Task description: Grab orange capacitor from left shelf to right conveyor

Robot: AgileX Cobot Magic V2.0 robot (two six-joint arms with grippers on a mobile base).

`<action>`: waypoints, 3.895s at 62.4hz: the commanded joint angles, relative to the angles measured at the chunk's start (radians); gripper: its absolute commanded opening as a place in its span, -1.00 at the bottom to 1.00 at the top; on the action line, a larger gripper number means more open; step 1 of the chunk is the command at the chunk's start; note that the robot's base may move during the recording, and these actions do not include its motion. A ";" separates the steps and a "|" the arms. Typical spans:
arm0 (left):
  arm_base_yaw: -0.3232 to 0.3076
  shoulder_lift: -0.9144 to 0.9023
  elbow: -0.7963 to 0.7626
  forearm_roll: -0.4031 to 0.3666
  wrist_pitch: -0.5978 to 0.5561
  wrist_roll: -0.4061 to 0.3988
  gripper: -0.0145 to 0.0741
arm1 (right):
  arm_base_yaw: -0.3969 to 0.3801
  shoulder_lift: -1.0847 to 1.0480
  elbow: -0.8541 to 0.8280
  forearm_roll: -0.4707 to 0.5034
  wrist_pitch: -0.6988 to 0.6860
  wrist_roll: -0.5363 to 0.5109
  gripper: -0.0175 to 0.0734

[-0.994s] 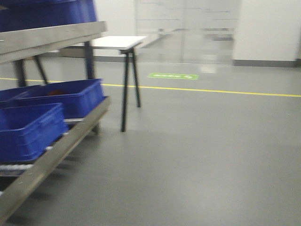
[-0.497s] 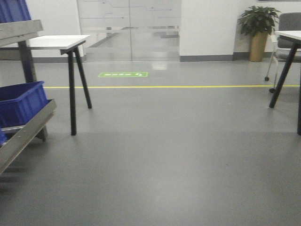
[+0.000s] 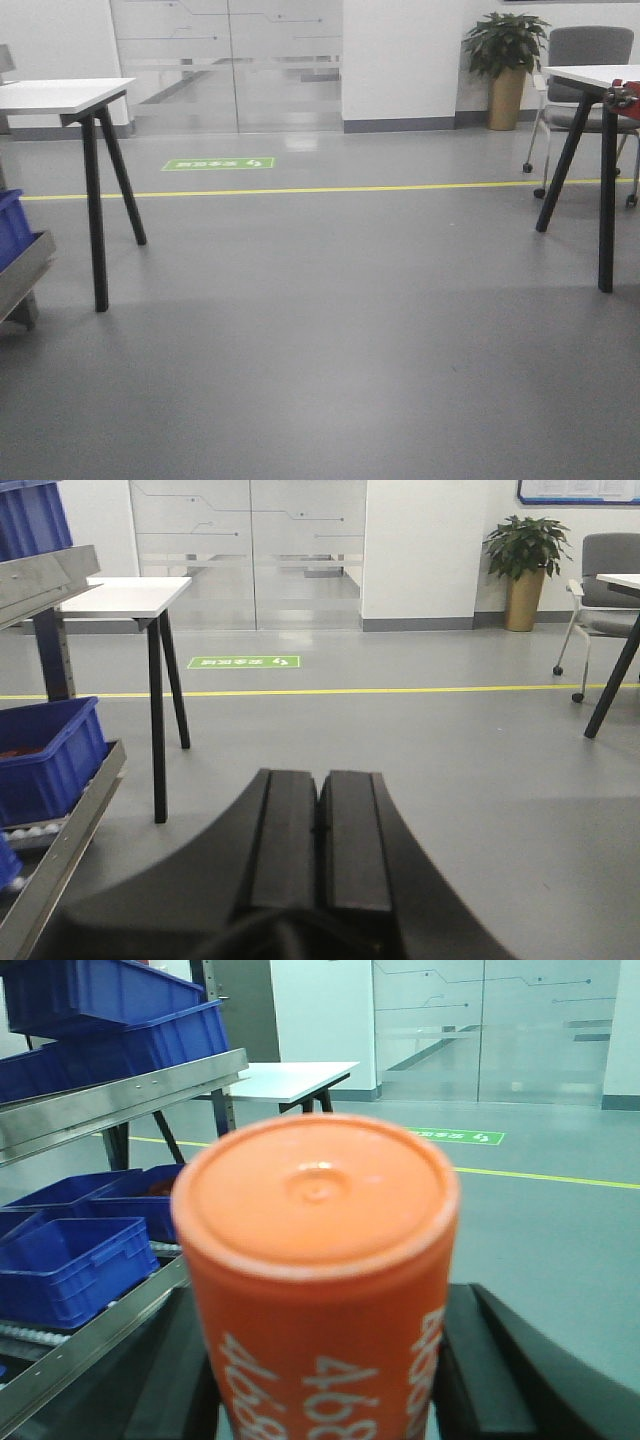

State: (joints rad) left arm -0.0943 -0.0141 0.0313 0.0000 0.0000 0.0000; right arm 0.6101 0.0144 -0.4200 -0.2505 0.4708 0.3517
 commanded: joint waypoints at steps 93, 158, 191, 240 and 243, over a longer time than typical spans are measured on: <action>-0.004 0.010 -0.006 -0.005 -0.090 0.000 -0.91 | 0.000 0.021 -0.027 -0.013 -0.097 -0.009 -0.49; -0.004 0.010 -0.006 -0.005 -0.090 0.000 -0.91 | 0.000 0.021 -0.027 -0.013 -0.097 -0.009 -0.49; -0.004 0.010 -0.006 -0.005 -0.090 0.000 -0.91 | 0.000 0.021 -0.027 -0.013 -0.097 -0.009 -0.49; -0.004 0.010 -0.006 -0.005 -0.090 0.000 -0.91 | 0.000 0.391 -0.042 0.039 -0.485 -0.009 -0.49; -0.004 0.010 -0.006 -0.005 -0.090 0.000 -0.91 | 0.000 0.463 -0.050 0.034 -0.520 -0.010 -0.49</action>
State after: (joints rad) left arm -0.0943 -0.0141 0.0313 0.0000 0.0000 0.0000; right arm 0.6101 0.3586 -0.4244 -0.2050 0.1136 0.3517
